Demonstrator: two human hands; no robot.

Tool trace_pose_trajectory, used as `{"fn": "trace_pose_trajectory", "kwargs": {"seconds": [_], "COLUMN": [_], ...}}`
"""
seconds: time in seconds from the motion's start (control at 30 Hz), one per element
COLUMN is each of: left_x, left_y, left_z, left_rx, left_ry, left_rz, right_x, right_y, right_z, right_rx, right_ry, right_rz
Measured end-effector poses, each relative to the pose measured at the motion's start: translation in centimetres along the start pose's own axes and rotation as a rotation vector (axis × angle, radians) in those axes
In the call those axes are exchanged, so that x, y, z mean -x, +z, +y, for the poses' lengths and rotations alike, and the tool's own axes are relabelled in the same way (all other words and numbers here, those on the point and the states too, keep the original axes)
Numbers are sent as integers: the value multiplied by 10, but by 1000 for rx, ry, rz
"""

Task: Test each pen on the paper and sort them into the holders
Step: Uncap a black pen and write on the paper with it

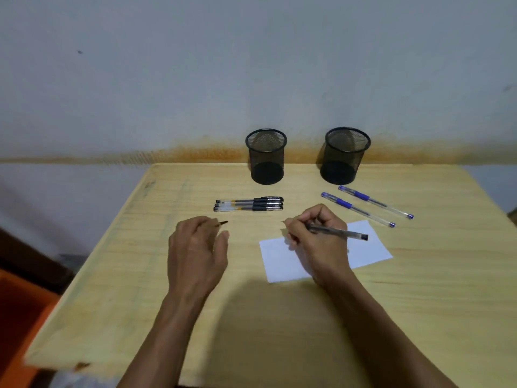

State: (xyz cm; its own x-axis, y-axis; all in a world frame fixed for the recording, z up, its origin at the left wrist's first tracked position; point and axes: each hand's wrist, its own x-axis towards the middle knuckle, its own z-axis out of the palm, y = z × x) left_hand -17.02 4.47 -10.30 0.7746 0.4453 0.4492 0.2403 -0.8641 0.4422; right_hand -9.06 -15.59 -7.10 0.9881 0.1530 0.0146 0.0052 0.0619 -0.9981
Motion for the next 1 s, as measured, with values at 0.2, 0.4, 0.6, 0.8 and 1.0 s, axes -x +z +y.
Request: {"fn": "trace_pose_trajectory", "kwargs": {"seconds": [0.2, 0.4, 0.6, 0.8, 1.0], "left_x": [-12, -18, -17, 4, 15], "left_y": [-7, -9, -16, -45, -53], "left_z": [-1, -7, 6, 72, 78], "left_rx": [-130, -170, -96, 467, 607], "left_ry": [-151, -69, 30, -57, -43], "left_rz": [-100, -111, -108, -30, -65], "right_x": [6, 8, 19, 30, 37], "right_y": [-1, -1, -7, -14, -10], "right_z": [-9, -29, -45, -61, -73], "right_rx": [-21, -129, -116, -62, 86], "right_ry": [10, 79, 34, -78, -236], "right_rz": [-4, -65, -10, -53, -77]}}
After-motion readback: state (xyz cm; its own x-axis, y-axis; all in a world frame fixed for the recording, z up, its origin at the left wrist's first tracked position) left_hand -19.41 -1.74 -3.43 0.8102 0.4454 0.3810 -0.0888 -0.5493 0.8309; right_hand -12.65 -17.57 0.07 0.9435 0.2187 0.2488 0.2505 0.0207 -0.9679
